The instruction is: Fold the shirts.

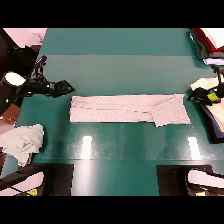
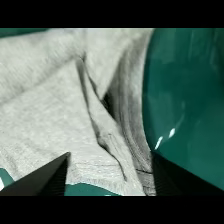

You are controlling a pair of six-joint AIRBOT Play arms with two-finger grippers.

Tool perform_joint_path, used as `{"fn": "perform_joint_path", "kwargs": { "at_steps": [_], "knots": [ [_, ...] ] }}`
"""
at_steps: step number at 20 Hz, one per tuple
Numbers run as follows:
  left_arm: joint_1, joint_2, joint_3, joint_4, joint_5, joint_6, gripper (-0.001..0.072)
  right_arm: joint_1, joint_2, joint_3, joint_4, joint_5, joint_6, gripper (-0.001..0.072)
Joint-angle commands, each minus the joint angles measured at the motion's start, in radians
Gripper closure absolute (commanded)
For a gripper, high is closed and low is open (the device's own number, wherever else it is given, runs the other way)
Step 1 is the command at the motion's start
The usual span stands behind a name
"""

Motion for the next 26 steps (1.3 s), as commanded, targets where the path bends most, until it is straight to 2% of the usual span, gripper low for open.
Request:
{"fn": "perform_joint_path", "kwargs": {
  "at_steps": [1,4,6,10,15,16,18,20,23,26],
  "knots": [
    [-0.003,0.000,0.009,-0.010,-0.051,0.003,0.0686,-0.131,-0.042,-0.071,0.174,0.011,-0.104,0.0086],
    [-0.037,0.000,0.009,-0.011,-0.059,0.001,0.0674,-0.188,-0.147,-0.057,0.272,0.058,-0.187,0.0087],
    [-0.078,0.000,0.009,-0.011,-0.052,0.002,0.0674,-0.185,-0.213,-0.025,0.272,0.088,-0.226,0.0087],
    [-0.159,0.000,0.009,-0.012,-0.020,-0.001,0.0675,-0.142,-0.309,0.022,0.272,0.130,-0.270,0.0087],
    [-0.198,0.000,0.009,-0.017,-0.016,-0.022,0.0676,-0.072,-0.335,0.031,0.274,0.127,-0.286,0.0102],
    [-0.198,0.000,0.009,-0.019,-0.021,-0.030,0.0684,-0.059,-0.335,0.031,0.271,0.136,-0.286,0.0216],
    [-0.199,0.000,0.010,-0.028,-0.029,-0.055,0.0685,-0.049,-0.334,0.031,0.272,0.151,-0.286,0.0489],
    [-0.199,-0.002,0.011,-0.047,-0.027,-0.055,0.0684,-0.047,-0.333,0.031,0.272,0.165,-0.286,0.0699],
    [-0.215,-0.043,0.052,-0.069,-0.037,-0.051,0.0685,-0.045,-0.298,0.031,0.272,0.204,-0.274,0.0699],
    [-0.320,-0.151,0.166,-0.061,-0.018,-0.050,0.0685,-0.037,-0.195,0.031,0.272,0.199,-0.222,0.0700]
  ]
}}
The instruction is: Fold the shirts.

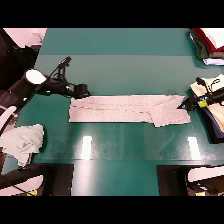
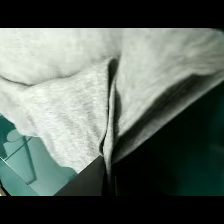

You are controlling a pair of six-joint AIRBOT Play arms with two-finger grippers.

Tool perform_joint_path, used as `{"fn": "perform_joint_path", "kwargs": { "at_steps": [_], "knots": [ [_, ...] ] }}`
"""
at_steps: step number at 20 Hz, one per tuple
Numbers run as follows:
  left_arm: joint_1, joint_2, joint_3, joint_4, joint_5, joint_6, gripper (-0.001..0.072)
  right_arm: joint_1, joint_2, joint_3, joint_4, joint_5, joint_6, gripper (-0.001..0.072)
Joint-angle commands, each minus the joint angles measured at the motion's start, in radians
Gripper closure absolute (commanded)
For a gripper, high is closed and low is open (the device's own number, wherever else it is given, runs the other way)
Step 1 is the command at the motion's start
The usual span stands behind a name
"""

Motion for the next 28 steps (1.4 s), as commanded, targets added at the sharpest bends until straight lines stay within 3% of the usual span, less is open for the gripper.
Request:
{"fn": "perform_joint_path", "kwargs": {
  "at_steps": [1,5,10,18,28],
  "knots": [
    [-0.110,-0.132,0.134,0.002,0.010,-0.001,0.0685,0.019,0.111,0.001,0.004,0.010,0.073,0.0700],
    [-0.263,-0.400,0.375,0.000,-0.010,-0.003,0.0685,0.100,0.261,0.009,0.004,0.014,0.176,0.0700],
    [-0.385,-0.612,0.536,0.002,-0.029,-0.015,0.0685,0.283,0.316,0.216,0.004,0.064,0.305,0.0701],
    [-0.387,-0.636,0.537,0.058,-0.054,-0.031,0.0684,0.511,0.314,0.480,0.001,0.070,0.365,0.0700],
    [-0.298,-0.522,0.579,0.149,-0.107,-0.028,0.0685,0.640,0.314,0.529,0.000,-0.014,0.364,0.0700]
  ]
}}
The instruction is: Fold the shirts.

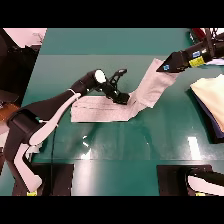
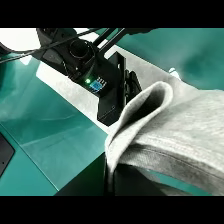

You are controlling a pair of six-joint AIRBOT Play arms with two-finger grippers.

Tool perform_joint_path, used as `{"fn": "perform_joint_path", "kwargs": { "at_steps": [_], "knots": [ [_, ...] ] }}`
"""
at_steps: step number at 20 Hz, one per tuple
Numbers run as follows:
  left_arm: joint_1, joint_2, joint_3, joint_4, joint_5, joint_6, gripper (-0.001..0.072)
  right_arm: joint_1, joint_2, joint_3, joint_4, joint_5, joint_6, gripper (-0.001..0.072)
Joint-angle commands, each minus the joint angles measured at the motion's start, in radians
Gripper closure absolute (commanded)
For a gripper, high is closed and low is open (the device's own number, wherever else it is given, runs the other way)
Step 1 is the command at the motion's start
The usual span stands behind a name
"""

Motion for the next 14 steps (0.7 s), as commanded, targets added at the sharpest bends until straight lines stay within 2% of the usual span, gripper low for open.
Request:
{"fn": "perform_joint_path", "kwargs": {
  "at_steps": [1,8,11,13,14],
  "knots": [
    [0.073,0.090,0.010,0.088,-0.037,0.001,0.0685,0.062,0.000,0.007,0.000,-0.060,0.001,0.0700],
    [0.367,0.380,0.010,0.283,-0.193,0.002,0.0684,0.334,-0.124,0.007,0.002,-0.237,-0.024,0.0699],
    [0.482,0.495,0.010,0.324,-0.224,0.003,0.0684,0.522,-0.261,0.007,0.001,-0.429,-0.079,0.0698],
    [0.546,0.554,0.010,0.326,-0.227,0.002,0.0684,0.638,-0.365,0.008,0.002,-0.619,-0.133,0.0694],
    [0.569,0.574,0.010,0.326,-0.228,0.002,0.0684,0.682,-0.417,0.022,0.002,-0.700,-0.143,0.0619]
  ]
}}
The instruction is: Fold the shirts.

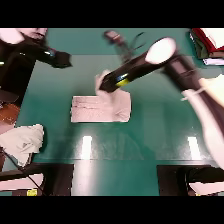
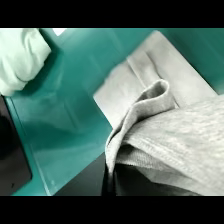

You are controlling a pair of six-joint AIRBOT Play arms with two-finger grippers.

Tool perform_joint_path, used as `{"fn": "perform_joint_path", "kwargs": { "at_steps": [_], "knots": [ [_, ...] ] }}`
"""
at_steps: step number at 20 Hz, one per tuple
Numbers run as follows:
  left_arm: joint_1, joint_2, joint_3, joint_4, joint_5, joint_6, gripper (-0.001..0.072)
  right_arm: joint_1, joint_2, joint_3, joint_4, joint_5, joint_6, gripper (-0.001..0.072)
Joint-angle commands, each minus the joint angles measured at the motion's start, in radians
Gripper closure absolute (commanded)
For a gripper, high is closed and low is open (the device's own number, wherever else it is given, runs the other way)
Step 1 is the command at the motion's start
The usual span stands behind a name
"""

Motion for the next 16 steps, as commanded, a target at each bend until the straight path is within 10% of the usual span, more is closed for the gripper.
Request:
{"fn": "perform_joint_path", "kwargs": {
  "at_steps": [1,4,11,16],
  "knots": [
    [0.107,0.100,0.001,0.026,-0.027,0.000,0.0684,0.186,-0.189,0.061,0.000,-0.291,-0.066,0.0430],
    [0.149,0.119,0.002,0.027,-0.089,0.001,0.0683,0.220,-0.299,0.243,-0.007,-0.220,-0.066,0.0140],
    [0.161,0.120,0.002,0.006,-0.145,0.006,0.0684,-0.062,-0.112,0.017,-0.010,0.130,-0.001,0.0141],
    [0.161,0.120,0.002,0.002,-0.151,0.006,0.0683,-0.324,0.085,-0.425,-0.007,0.084,0.045,0.0142]
  ]
}}
